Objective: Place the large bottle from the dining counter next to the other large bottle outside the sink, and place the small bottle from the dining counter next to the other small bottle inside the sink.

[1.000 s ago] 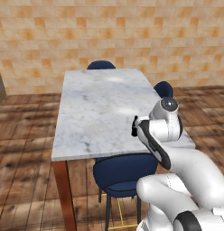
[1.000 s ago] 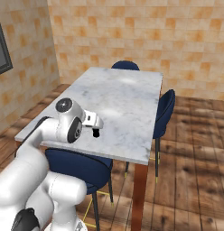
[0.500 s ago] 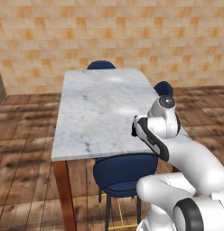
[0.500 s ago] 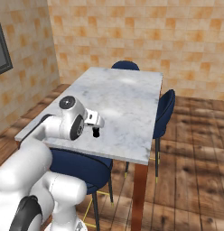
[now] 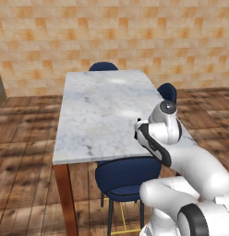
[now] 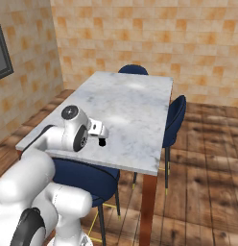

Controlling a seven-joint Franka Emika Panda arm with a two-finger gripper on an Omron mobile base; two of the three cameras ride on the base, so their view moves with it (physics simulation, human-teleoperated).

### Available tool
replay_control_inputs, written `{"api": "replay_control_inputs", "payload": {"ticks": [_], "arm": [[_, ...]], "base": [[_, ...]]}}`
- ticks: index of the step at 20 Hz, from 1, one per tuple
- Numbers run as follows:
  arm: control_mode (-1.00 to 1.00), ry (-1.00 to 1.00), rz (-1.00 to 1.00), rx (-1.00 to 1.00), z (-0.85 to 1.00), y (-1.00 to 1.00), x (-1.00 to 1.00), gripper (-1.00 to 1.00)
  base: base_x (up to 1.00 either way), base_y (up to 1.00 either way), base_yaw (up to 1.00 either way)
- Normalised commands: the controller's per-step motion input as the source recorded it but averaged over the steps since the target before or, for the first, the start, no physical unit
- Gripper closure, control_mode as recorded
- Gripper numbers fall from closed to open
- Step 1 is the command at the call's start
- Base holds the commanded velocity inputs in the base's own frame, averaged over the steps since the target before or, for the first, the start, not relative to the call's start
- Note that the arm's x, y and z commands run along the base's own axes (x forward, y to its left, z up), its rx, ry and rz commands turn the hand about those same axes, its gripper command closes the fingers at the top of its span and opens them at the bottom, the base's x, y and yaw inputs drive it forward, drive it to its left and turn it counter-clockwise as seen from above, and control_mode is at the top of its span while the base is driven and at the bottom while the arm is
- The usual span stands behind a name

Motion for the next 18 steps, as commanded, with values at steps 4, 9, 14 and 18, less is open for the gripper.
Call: {"api": "replay_control_inputs", "payload": {"ticks": [4, 9, 14, 18], "arm": [[-1.00, -0.01, 0.00, 0.00, 0.00, 0.07, 0.00, -1.00], [-1.00, 0.00, 0.00, 0.00, -0.01, 0.00, 0.07, -1.00], [-1.00, 0.00, 0.00, 0.00, 0.00, 0.00, 0.19, -1.00], [-1.00, 0.00, 0.00, 0.00, 0.00, 0.00, 0.23, -1.00]], "base": [[0.00, 0.00, 0.00], [0.00, 0.00, 0.00], [0.00, 0.00, 0.00], [0.00, 0.00, 0.00]]}}
